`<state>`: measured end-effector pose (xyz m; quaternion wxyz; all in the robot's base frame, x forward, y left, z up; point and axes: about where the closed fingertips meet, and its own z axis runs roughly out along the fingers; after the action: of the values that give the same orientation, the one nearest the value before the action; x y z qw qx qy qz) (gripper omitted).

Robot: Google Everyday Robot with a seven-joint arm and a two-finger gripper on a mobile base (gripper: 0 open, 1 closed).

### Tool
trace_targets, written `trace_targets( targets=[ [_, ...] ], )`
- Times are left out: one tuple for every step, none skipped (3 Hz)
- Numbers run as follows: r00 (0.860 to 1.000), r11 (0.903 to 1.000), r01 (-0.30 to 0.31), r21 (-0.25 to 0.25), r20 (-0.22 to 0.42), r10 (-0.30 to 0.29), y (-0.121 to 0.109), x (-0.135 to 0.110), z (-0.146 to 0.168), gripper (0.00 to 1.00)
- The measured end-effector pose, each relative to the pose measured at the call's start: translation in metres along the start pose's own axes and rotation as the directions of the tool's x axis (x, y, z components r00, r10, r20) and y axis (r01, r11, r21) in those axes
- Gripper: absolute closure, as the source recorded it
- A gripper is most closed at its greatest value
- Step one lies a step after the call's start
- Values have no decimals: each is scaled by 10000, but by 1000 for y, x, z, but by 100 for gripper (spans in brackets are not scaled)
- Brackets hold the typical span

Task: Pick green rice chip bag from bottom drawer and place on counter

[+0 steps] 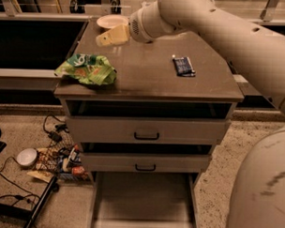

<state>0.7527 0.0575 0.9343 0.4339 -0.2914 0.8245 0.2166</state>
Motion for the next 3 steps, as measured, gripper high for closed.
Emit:
trace_targets(
  targets=[
    [9997,9995,-144,289,182,139,-9,-12,-19,0],
    [9960,9961,-133,869,894,55,-25,-28,-80,0],
    [9972,9821,-12,1885,734,-129,-41,-32,-142,0]
  ],
)
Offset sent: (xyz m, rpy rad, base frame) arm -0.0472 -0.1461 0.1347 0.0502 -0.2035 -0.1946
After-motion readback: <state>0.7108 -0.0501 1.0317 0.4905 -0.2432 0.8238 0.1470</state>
